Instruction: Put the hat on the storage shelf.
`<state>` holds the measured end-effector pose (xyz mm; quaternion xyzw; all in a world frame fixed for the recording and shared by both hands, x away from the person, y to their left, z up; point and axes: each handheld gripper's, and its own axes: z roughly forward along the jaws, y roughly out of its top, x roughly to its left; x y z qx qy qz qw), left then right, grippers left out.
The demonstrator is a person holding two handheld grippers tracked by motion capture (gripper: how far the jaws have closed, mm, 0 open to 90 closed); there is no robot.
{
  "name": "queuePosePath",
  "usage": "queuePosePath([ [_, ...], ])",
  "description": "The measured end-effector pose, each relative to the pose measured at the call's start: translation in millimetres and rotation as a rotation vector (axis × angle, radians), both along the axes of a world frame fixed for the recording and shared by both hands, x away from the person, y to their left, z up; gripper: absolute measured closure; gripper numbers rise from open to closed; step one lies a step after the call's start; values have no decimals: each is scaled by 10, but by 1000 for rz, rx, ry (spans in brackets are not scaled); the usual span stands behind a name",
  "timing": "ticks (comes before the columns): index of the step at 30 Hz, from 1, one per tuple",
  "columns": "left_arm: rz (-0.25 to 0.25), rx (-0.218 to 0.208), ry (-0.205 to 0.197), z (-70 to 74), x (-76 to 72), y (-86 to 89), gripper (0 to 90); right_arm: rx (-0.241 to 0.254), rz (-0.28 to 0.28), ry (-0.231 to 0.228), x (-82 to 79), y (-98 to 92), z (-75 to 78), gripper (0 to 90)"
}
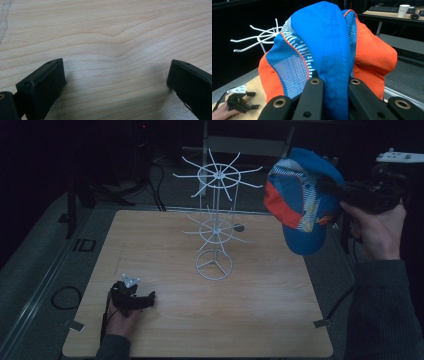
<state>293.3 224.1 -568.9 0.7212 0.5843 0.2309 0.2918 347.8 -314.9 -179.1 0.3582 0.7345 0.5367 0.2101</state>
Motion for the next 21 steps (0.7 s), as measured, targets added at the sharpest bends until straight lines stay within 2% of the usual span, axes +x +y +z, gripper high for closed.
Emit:
queuePosePath([
  [4, -2, 2, 1, 1, 0, 2, 23, 17, -18, -3, 39, 24, 14, 887],
  [10, -2, 2, 2, 1, -1, 2, 23, 47, -12, -11, 60, 49, 31, 887],
  [21, 0, 0, 1, 0, -1, 0, 23, 57, 7, -36, 15, 107, 120, 888],
])
